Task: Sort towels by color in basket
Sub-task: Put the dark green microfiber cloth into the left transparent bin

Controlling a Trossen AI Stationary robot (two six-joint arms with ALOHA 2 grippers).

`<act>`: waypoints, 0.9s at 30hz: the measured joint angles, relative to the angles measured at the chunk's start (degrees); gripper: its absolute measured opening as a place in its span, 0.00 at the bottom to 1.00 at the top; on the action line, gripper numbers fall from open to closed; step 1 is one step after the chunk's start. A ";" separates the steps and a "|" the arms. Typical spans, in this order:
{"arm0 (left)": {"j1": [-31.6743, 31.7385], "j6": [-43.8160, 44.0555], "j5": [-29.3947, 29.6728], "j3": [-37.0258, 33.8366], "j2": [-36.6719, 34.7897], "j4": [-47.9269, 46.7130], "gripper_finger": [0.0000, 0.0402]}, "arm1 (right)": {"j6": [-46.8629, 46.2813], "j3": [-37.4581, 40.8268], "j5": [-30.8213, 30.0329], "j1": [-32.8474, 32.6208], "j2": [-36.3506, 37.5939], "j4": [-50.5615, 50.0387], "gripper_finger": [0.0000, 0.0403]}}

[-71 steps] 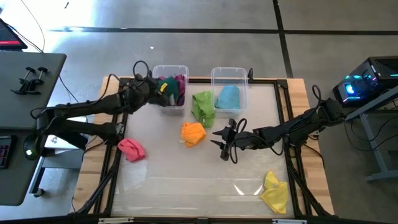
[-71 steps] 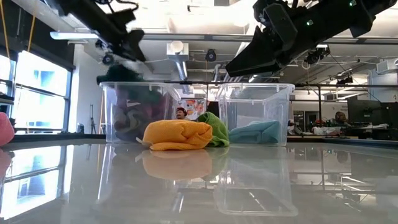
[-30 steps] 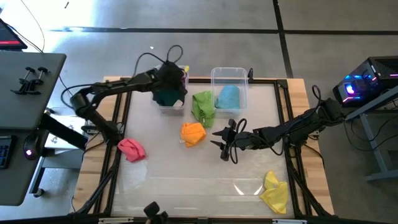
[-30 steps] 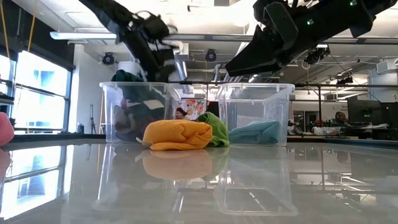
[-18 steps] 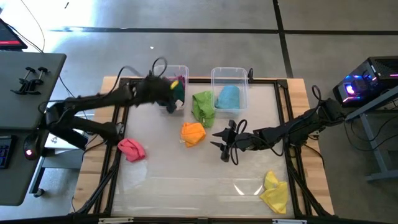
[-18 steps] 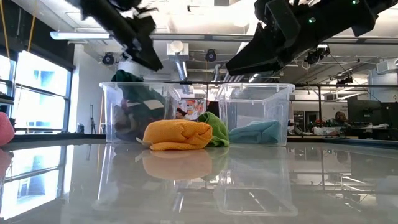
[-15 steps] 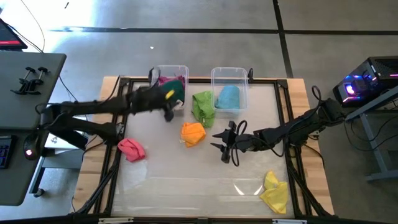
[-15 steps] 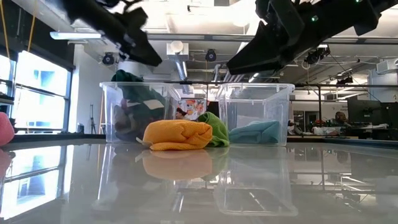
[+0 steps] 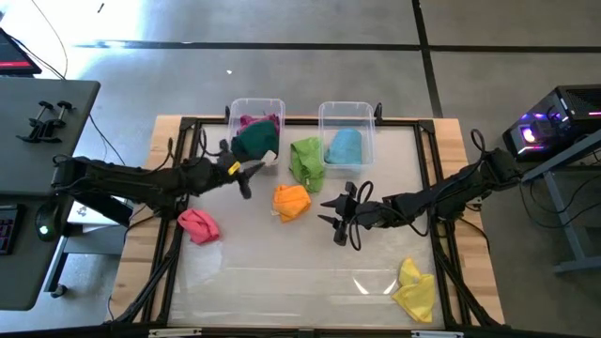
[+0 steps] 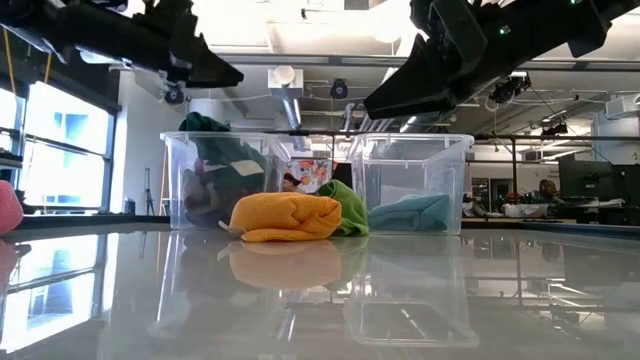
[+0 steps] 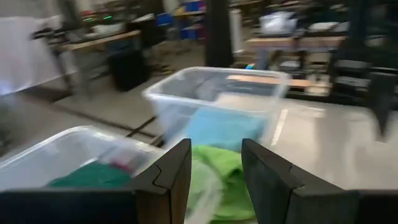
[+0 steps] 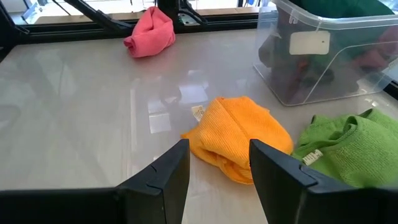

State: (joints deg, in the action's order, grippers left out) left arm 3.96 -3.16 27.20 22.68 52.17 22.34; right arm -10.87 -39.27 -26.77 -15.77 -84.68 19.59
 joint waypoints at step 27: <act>28.03 -3.40 -21.40 28.52 25.11 -39.43 0.30 | 0.63 0.00 -0.10 0.00 0.00 1.21 0.40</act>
State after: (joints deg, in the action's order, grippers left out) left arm 31.99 -6.56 5.80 51.20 77.28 -17.09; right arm -10.24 -39.27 -26.87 -15.77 -84.68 20.80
